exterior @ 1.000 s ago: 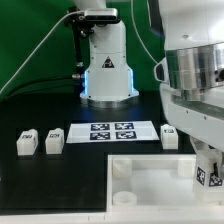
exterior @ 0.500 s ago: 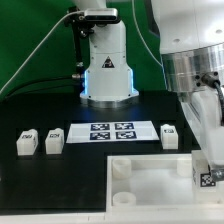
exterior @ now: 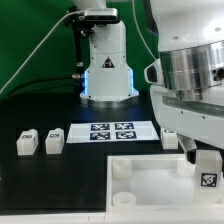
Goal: Assemble one leg
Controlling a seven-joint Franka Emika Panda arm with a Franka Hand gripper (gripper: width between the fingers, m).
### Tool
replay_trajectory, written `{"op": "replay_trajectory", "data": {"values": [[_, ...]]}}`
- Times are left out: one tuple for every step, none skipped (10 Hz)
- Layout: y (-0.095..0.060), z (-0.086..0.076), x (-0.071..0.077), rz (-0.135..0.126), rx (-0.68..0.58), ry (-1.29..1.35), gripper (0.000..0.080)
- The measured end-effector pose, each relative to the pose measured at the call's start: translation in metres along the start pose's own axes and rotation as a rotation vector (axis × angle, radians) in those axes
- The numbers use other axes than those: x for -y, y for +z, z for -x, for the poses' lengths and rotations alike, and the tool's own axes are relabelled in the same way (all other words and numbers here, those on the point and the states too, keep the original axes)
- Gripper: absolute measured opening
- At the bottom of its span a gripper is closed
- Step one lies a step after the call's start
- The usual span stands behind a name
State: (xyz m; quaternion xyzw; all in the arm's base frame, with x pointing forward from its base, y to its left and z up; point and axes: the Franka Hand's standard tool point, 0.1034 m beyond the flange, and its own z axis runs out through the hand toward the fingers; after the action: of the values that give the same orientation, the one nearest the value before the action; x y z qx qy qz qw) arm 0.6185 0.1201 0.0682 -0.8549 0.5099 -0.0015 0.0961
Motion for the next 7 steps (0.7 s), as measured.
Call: {"op": "replay_trajectory", "data": {"values": [[0.0000, -0.0004, -0.0001, 0.000, 0.000, -0.111, 0.0648], [0.0000, -0.0005, -0.0002, 0.000, 0.000, -0.202, 0.0648], [-0.0001, -0.0006, -0.0001, 0.001, -0.001, -0.270, 0.0649], [-0.0027, -0.0028, 0.0032, 0.020, -0.027, -0.472, 0.0649], [-0.0057, -0.0062, 0.0069, 0.027, -0.042, -0.604, 0.0649], [-0.0053, -0.0102, 0.0059, 0.032, -0.044, -0.746, 0.0649], [-0.0043, -0.0103, 0.0052, 0.035, -0.043, -0.790, 0.0649]]}}
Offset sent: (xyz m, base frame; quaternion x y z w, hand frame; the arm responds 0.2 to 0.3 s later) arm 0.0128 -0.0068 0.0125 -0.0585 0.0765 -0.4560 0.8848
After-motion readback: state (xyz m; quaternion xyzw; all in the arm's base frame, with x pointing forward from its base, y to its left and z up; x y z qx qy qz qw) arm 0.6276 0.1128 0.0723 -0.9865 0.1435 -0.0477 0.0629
